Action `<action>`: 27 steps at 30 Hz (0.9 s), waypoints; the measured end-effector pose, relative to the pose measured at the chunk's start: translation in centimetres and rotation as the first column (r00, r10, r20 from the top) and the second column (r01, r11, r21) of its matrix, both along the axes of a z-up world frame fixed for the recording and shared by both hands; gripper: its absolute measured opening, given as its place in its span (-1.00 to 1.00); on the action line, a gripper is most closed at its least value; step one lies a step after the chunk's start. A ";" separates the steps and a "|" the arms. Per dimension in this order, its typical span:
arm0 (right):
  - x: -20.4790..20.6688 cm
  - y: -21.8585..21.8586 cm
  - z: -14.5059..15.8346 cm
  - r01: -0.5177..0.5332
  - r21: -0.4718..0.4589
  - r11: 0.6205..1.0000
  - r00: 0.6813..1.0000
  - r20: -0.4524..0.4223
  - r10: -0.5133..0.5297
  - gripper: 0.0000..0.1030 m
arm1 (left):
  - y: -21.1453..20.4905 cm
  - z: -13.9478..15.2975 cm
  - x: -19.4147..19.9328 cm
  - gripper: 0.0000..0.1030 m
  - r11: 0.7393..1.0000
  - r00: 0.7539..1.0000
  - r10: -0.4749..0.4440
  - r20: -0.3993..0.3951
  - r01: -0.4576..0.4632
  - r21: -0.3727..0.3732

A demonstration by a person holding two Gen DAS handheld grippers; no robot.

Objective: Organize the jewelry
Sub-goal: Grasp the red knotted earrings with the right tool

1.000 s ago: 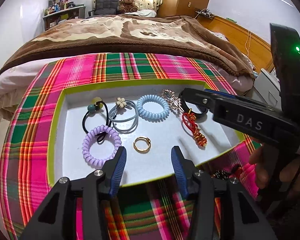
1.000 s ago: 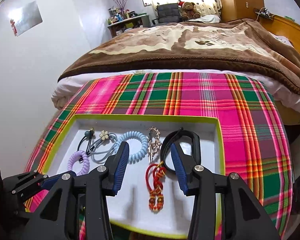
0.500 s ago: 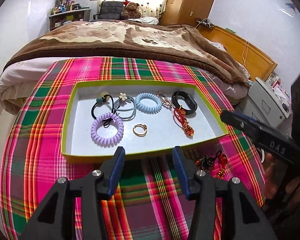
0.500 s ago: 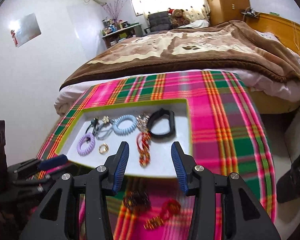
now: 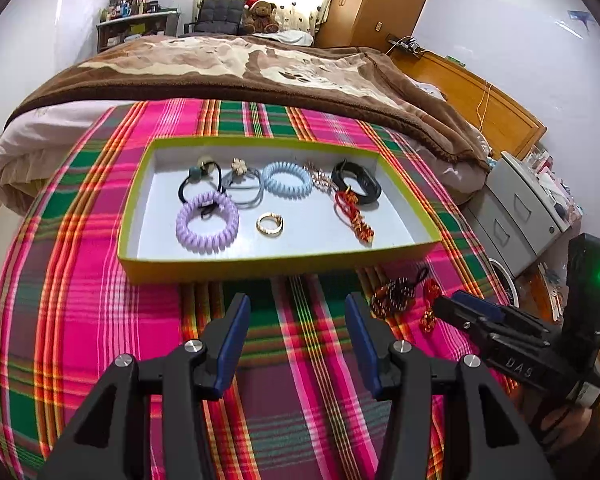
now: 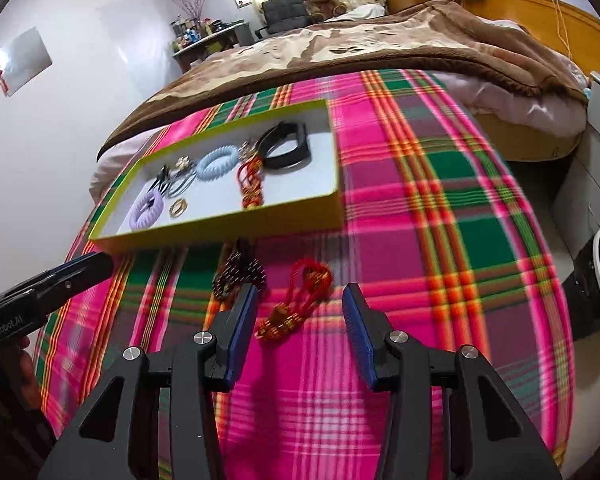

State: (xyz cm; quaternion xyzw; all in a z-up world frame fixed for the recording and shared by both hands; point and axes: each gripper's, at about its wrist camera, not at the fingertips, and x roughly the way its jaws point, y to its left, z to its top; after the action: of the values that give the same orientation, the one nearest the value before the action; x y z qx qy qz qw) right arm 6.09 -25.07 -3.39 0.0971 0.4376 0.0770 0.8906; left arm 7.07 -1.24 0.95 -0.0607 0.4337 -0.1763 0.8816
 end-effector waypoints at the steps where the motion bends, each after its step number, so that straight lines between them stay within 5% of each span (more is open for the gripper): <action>1: 0.0 0.3 -0.1 0.005 -0.018 1.000 1.000 -0.002 -0.005 -0.13 | 0.0 -0.2 -0.2 -0.01 1.000 1.000 -0.002 -0.004 0.002 -0.004; 8: 0.4 1.6 -0.5 0.031 -0.150 0.988 1.000 0.001 -0.031 -0.13 | 0.0 -0.3 -0.9 -0.01 1.000 1.000 -0.009 -0.008 0.009 -0.009; 20: -0.2 1.8 -0.8 0.033 -0.183 0.983 0.999 0.005 -0.032 -0.15 | 0.0 -0.4 -1.5 -0.01 1.000 1.000 -0.013 -0.017 0.013 -0.012; 27: -0.7 1.8 -0.6 0.000 -0.153 0.988 1.000 0.005 0.001 -0.64 | -0.4 -0.5 -1.7 -0.01 1.000 1.000 -0.016 -0.023 0.016 -0.003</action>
State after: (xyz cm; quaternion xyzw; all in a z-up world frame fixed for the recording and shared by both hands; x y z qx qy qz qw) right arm 5.42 -23.28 -4.01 0.0280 0.4398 0.0438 0.8966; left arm 5.36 -1.64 0.45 -0.0606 0.4439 -0.1831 0.8751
